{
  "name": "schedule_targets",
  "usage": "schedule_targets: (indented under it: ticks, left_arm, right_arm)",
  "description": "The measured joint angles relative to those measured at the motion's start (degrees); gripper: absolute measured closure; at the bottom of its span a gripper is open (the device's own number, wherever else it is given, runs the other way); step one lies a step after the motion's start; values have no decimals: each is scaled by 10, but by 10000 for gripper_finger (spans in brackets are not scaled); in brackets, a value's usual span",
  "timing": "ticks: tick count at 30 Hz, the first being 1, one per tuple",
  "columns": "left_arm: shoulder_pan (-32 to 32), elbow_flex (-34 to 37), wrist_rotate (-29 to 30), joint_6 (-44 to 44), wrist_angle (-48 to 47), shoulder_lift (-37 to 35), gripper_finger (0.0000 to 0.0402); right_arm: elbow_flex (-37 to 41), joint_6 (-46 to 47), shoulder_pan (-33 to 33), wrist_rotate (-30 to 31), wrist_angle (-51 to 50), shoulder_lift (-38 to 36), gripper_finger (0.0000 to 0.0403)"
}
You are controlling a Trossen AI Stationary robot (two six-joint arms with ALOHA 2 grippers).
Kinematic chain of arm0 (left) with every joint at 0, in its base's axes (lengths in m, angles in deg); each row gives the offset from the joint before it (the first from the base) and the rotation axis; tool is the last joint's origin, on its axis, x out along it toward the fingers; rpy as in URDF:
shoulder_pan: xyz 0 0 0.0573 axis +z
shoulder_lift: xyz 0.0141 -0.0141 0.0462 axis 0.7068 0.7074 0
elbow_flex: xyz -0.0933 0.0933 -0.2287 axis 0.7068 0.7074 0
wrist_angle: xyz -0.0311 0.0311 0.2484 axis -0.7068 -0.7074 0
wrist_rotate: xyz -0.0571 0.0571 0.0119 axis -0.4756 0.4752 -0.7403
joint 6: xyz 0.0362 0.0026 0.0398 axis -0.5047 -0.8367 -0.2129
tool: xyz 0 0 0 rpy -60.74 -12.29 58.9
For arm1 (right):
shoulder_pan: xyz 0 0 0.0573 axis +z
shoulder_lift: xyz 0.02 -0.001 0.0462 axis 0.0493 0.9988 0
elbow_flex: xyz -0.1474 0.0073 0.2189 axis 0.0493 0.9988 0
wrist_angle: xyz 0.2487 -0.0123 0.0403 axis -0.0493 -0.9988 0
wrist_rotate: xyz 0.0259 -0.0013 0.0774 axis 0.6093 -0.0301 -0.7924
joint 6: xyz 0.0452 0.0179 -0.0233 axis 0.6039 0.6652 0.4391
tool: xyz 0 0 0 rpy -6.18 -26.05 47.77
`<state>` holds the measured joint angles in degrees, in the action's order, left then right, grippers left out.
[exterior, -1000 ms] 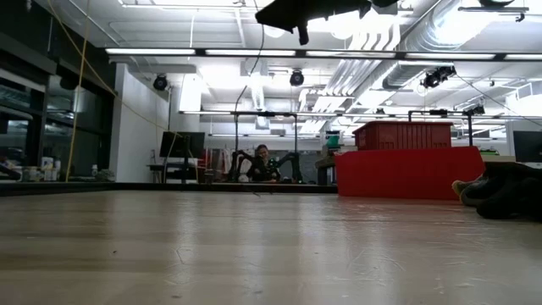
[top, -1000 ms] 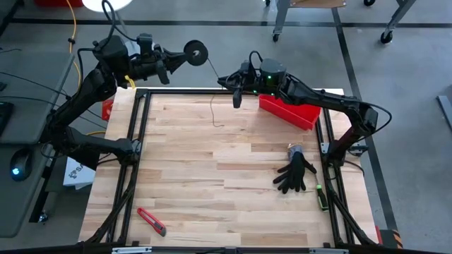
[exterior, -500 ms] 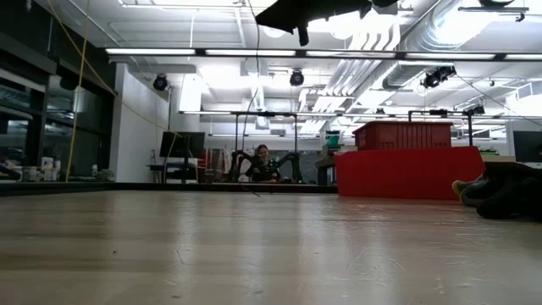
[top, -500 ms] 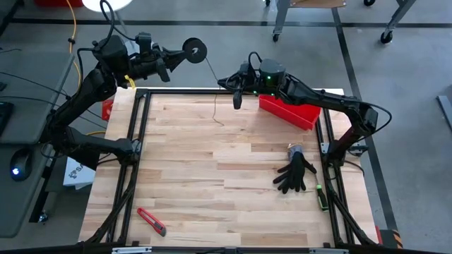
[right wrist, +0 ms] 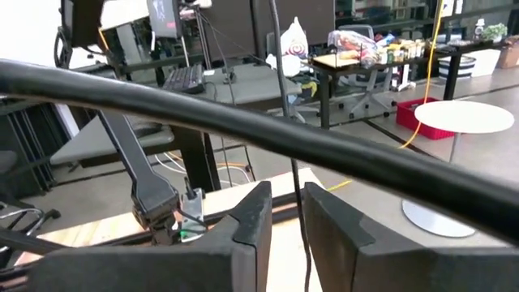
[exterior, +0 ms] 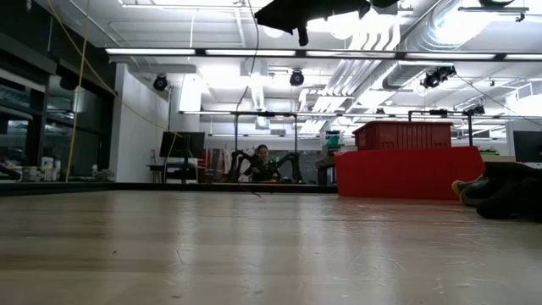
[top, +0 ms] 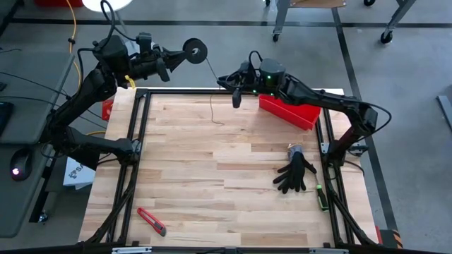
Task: Coil cords
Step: Coil the black wire on the spool
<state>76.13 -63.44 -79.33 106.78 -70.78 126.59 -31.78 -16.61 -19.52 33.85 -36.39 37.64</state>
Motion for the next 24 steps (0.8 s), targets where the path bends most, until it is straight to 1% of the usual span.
schedule_targets:
  ticks: [6, 14, 20, 24]
  left_arm:
    - [0, 0, -2, 2, 8, 1, 397]
    - [0, 0, -2, 1, 16, 1, 397]
    - [0, 0, -5, 1, 12, 1, 397]
    - [0, 0, -7, 1, 12, 1, 397]
  right_arm:
    - [0, 5, 0, 0, 22, 15, 336]
    - [0, -8, 0, 5, 26, 20, 337]
    - [0, 1, 0, 4, 25, 19, 366]
    - [0, -2, 0, 4, 25, 14, 367]
